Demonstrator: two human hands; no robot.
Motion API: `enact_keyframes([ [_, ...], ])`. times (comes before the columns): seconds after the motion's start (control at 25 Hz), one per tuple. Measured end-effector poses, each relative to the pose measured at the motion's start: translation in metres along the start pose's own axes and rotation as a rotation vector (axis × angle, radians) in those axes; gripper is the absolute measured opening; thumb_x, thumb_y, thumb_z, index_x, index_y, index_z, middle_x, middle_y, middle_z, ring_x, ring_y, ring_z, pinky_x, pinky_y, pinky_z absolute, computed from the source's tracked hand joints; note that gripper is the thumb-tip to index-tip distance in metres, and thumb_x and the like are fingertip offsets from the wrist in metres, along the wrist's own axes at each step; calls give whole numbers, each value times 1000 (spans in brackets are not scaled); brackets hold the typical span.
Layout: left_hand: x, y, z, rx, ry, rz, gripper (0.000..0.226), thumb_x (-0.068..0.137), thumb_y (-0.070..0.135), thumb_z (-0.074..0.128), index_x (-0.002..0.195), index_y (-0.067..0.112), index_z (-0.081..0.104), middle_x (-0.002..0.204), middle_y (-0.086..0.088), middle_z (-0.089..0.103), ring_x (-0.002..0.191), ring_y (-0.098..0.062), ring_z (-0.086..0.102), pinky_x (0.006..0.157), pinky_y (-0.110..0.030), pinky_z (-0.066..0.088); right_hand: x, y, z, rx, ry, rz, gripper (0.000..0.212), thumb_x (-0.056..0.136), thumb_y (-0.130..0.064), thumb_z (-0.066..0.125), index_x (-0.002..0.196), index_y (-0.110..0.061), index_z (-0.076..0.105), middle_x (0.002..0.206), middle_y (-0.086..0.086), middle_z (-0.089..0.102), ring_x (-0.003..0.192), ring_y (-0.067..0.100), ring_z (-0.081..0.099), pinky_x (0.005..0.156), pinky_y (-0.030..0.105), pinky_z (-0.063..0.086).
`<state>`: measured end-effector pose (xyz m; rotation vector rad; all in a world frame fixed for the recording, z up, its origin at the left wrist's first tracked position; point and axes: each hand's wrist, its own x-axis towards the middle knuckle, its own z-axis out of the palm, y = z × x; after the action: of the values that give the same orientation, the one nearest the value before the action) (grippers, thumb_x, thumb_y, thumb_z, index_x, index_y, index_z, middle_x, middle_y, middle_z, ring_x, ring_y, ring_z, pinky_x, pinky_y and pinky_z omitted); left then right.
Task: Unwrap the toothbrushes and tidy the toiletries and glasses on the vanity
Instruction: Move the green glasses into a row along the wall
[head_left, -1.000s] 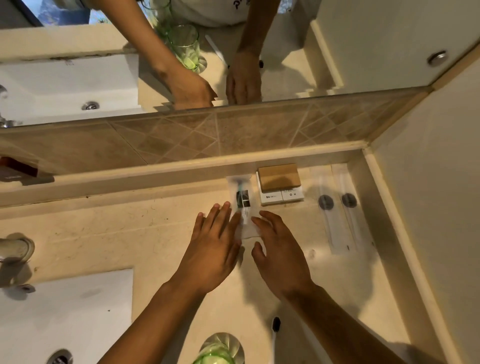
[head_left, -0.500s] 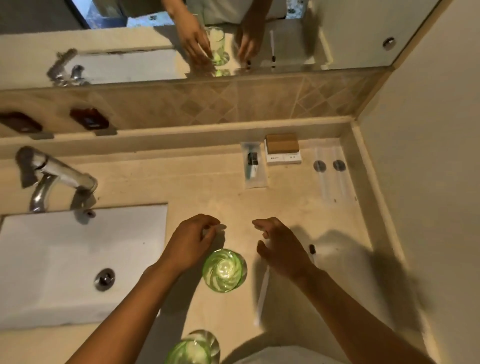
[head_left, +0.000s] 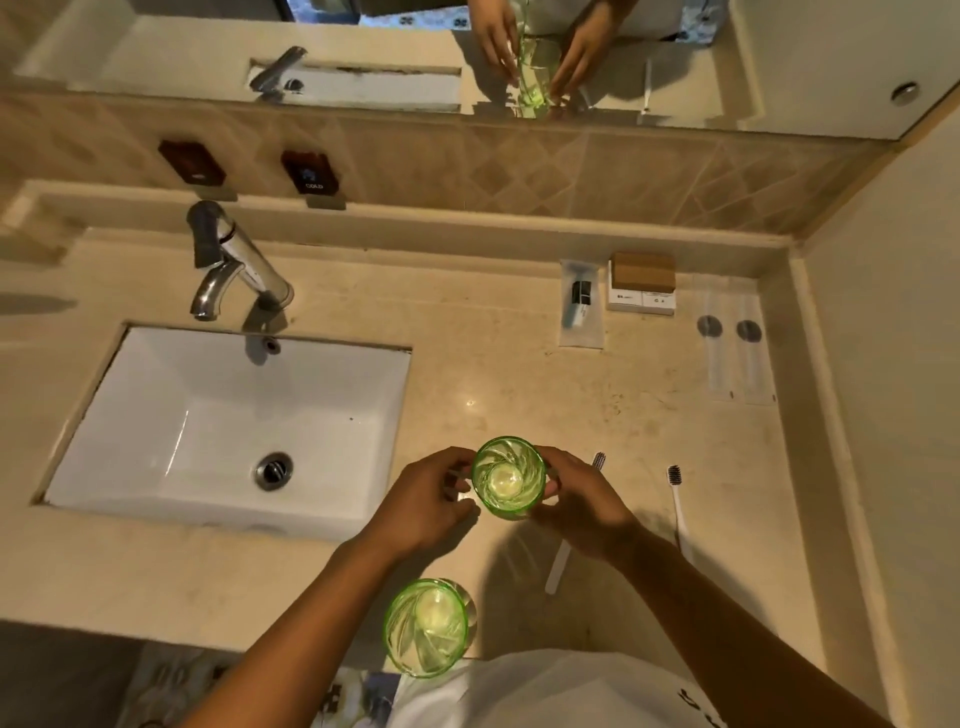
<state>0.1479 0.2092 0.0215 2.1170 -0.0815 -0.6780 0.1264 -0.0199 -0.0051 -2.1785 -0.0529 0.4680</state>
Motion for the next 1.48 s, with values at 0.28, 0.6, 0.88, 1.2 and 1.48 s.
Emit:
enact_keyframes([
  [0.28,7,-10,2,-112,17,1,46,73,15,82,114,30,68,99,9,72,90,-8,67,83,-33,57,2,6,1,-83,122,-152,52,78,-5,75,127,-14,63,116,0,70,106,13,66,88,35,56],
  [0.6,42,5,-10,-446,141,-39,45,76,1,83,113,23,72,102,7,78,96,-9,72,83,-24,56,44,-17,-36,-39,59,-103,58,75,-23,82,129,-16,61,112,1,70,94,11,69,80,26,59],
  [0.88,125,44,-38,-654,275,31,33,81,-5,76,106,17,74,102,-2,78,103,-15,73,87,-31,60,121,-35,-79,272,176,95,55,78,0,80,129,-8,59,99,-6,69,76,-20,63,67,0,45],
  [1.2,208,59,-41,-738,359,65,38,89,-7,65,122,12,66,118,-5,73,114,-15,69,95,-32,56,197,-29,-96,411,345,136,57,77,2,80,127,-10,56,121,5,70,95,-4,70,87,17,56],
  [1.48,247,64,-36,-693,439,73,43,86,-12,64,116,19,69,107,14,74,105,-6,70,92,-26,56,227,-28,-90,488,448,163,53,82,-3,77,130,-14,57,116,-8,67,104,3,68,83,14,56],
])
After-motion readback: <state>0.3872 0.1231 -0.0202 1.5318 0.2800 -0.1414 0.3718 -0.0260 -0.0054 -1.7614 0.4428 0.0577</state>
